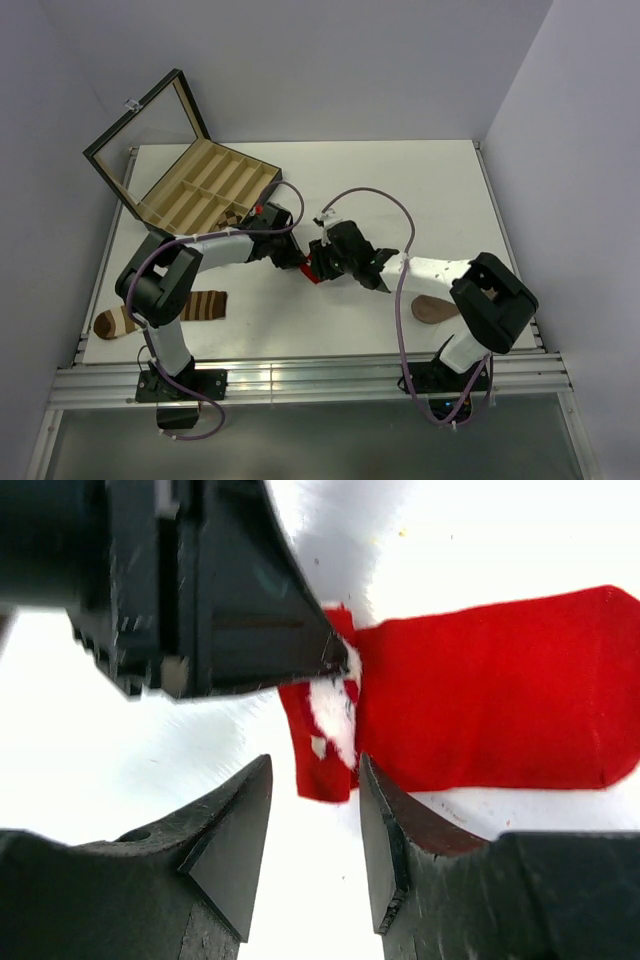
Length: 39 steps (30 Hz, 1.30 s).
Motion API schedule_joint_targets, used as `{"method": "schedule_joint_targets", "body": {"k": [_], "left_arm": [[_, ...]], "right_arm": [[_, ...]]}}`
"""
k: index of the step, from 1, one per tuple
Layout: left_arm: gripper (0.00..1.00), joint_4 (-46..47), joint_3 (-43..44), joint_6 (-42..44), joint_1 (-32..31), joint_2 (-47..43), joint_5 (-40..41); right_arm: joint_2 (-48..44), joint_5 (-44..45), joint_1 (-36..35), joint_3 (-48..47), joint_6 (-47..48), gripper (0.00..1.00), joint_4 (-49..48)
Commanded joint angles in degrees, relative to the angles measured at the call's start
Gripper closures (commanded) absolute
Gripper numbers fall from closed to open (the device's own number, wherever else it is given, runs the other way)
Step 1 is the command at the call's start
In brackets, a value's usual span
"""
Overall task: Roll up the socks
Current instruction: Roll the sock at the center of the board.
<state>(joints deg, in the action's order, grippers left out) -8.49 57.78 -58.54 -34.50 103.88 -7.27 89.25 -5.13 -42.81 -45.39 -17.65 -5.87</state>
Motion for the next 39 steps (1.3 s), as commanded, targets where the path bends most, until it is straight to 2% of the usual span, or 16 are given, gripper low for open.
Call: {"method": "schedule_joint_targets", "body": {"k": [1,12,25,34,39], "left_arm": [[0.98,-7.4,0.2,4.0,-0.1,2.6,3.0],[0.98,-7.5,0.7,3.8,-0.1,2.6,2.5],[0.98,-7.1,0.2,3.5,-0.1,2.4,2.3],[0.99,-7.5,0.6,3.9,-0.1,2.4,2.3],[0.98,-7.3,1.3,4.2,0.0,2.7,1.9]], "right_arm": [[-1.8,13.7,-3.3,1.5,5.2,0.52,-3.0],[0.7,18.0,-11.2,0.1,11.1,0.52,-6.5],[8.1,22.8,-11.8,-0.5,11.0,0.52,-4.9],[13.8,22.4,-11.7,-4.2,10.4,0.52,1.8],[15.8,22.7,-11.7,-4.4,10.9,0.6,4.1]]}}
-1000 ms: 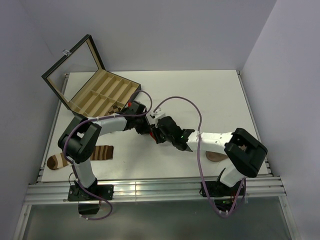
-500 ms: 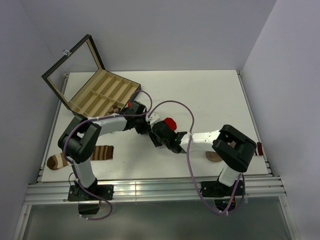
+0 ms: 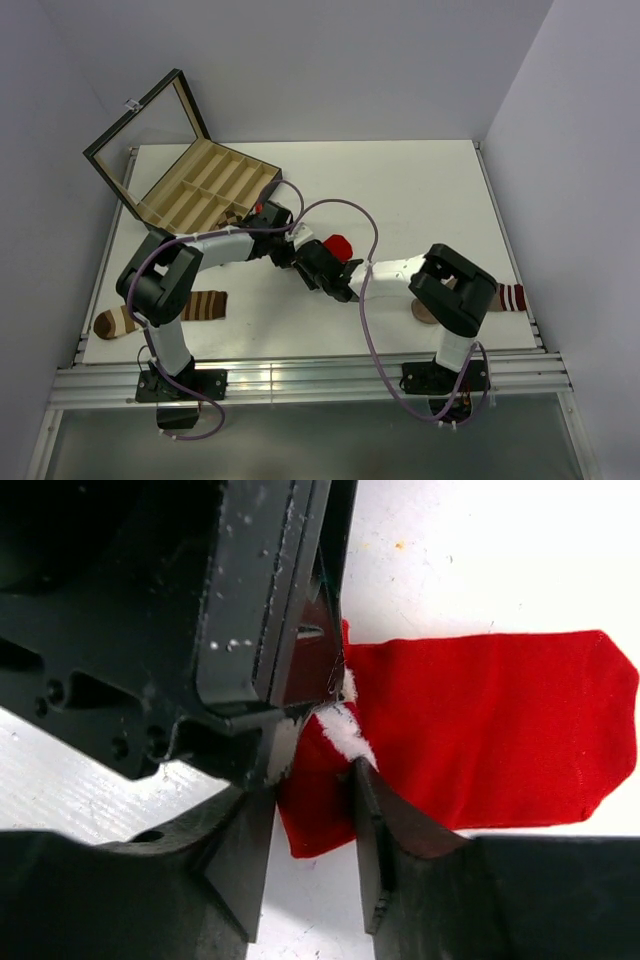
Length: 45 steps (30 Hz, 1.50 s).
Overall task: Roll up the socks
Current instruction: Roll the sock at the center of the board.
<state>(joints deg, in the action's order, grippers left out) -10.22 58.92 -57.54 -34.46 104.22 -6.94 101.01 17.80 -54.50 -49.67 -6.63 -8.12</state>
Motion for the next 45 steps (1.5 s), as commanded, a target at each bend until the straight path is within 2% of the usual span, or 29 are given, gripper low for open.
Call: {"method": "schedule_joint_targets", "body": {"k": [1,2,3,5,7,13,14,17,22,24,25,29,33,45], "left_arm": [[0.98,-5.6,0.1,3.2,0.0,2.4,1.5],[0.97,-5.5,0.2,3.2,0.0,2.4,1.5],[0.96,-5.4,0.2,3.0,0.1,2.1,1.6],[0.91,-5.3,0.1,2.9,0.2,1.6,2.3],[0.86,-4.6,-0.6,2.1,0.4,0.3,2.9],[0.6,-2.1,-3.1,-1.5,1.0,-3.3,4.3],[0.51,-1.7,-4.0,-2.9,1.0,-4.4,4.6],[0.44,0.6,-6.3,-5.9,1.2,-6.8,5.2],[0.4,4.2,-10.0,-9.6,1.7,-11.2,6.1],[0.36,6.8,-12.2,-11.1,1.7,-13.6,6.3],[0.29,7.8,-12.8,-11.2,1.7,-14.3,6.3],[0.18,8.6,-12.8,-10.5,1.6,-14.5,4.7],[0.17,9.7,-13.6,-11.0,0.7,-14.3,3.9],[0.35,12.1,-10.5,-10.7,-2.7,-6.9,1.4]], "right_arm": [[4.6,-0.3,0.1,-0.9,-0.3,0.63,7.1],[5.7,-0.5,0.0,-1.0,-0.3,0.68,7.7],[6.1,-0.9,0.0,-1.0,-0.3,0.82,7.7],[6.3,-3.4,0.2,-0.9,-0.6,1.0,9.1],[5.7,-7.1,0.9,-0.6,-0.7,1.0,9.5],[2.3,-24.7,7.6,-1.0,-3.0,1.0,13.0],[1.8,-26.6,9.7,-1.1,-3.6,1.0,14.2],[1.9,-35.4,12.7,-1.3,-5.9,1.0,15.1],[3.8,-48.5,19.5,0.2,-10.8,1.0,13.2],[5.2,-52.6,21.5,1.6,-13.7,1.0,10.3],[6.4,-55.0,23.6,2.2,-15.1,1.0,8.3],[10.0,-64.7,28.5,4.8,-21.0,1.0,0.4],[12.1,-65.6,30.4,5.7,-24.3,1.0,-1.6],[16.3,-65.7,33.1,6.2,-28.3,1.0,-3.2]]}}
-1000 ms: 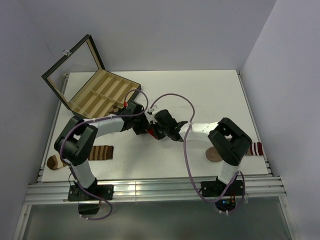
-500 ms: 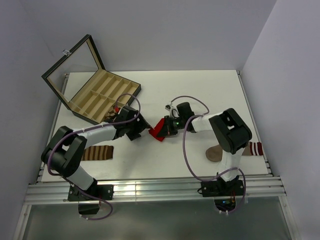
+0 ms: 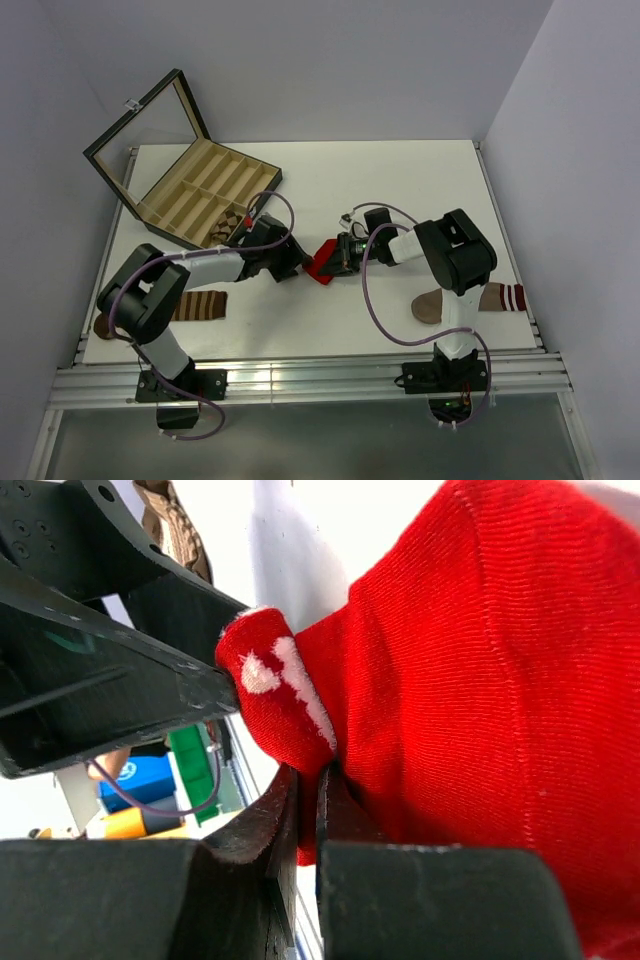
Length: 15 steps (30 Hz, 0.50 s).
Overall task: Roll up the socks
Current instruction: Roll the sock at the center of the board.
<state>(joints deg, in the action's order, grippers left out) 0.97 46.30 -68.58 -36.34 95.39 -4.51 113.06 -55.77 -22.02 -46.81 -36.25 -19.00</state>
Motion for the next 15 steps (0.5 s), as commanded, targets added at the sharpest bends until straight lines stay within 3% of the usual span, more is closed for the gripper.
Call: {"method": "schedule_joint_targets", "body": {"k": [1,9,13,15], "left_arm": [[0.38,0.7,2.3,0.5,-1.0,2.4,-1.6],[0.58,-0.8,4.0,0.6,-2.2,7.2,-3.0],[0.78,-3.7,4.8,0.5,-2.2,8.5,-2.8],[0.85,-4.7,5.4,0.9,-2.3,8.7,-1.9]], "right_arm": [[4.7,7.9,0.7,3.5,1.2,1.0,7.6],[5.3,8.7,1.0,2.6,1.4,1.0,7.8],[3.5,10.1,1.1,1.4,3.1,1.0,9.7],[1.1,11.9,0.8,1.0,4.8,0.95,10.3]]}}
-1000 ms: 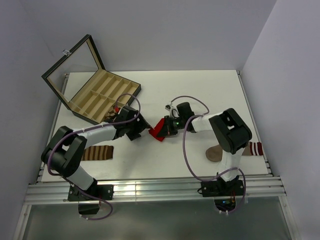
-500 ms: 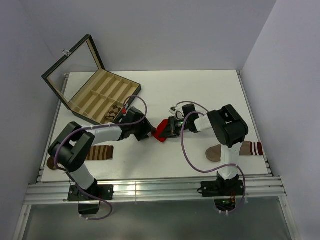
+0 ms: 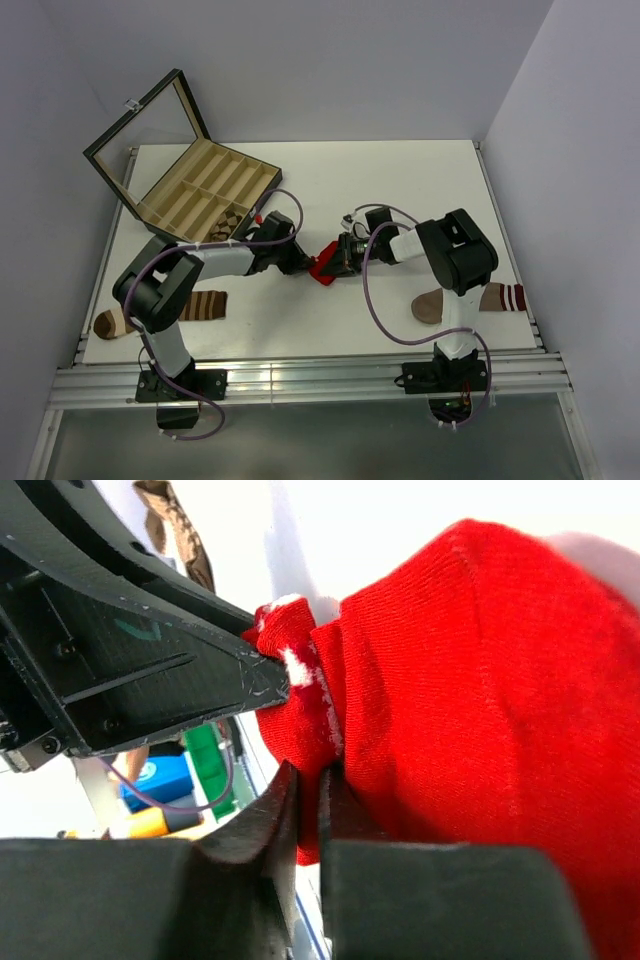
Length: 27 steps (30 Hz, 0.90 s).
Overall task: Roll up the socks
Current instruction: Roll the sock at the center of the board.
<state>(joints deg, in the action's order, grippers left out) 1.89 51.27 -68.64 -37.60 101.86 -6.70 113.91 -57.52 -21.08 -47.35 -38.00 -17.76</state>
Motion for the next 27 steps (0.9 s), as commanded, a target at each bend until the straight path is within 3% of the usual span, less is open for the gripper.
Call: {"method": "schedule_joint_targets", "body": {"k": [1,4,9,14,18,27], "left_arm": [[0.92,-6.5,0.7,1.2,-1.0,2.3,0.5],[1.0,-9.2,2.5,2.5,-1.1,2.2,2.1],[1.0,-13.2,4.5,5.4,-1.1,1.6,4.4],[1.0,-19.1,7.0,10.0,-0.9,-0.1,10.7],[1.0,-21.2,7.4,11.8,0.1,-0.5,11.4],[1.0,-20.2,8.5,12.3,0.9,0.4,8.3]], "right_arm": [[-0.8,14.2,-0.4,1.4,7.2,0.87,9.8],[-5.1,18.3,-1.9,1.3,9.9,0.72,10.5],[-15.8,28.8,-6.0,4.4,13.0,0.57,8.6],[-25.4,46.6,-12.7,5.6,19.8,0.55,9.8],[-30.5,55.6,-19.9,6.1,24.6,0.54,8.6],[-24.5,68.5,-31.6,4.2,31.4,0.53,7.1]]}}
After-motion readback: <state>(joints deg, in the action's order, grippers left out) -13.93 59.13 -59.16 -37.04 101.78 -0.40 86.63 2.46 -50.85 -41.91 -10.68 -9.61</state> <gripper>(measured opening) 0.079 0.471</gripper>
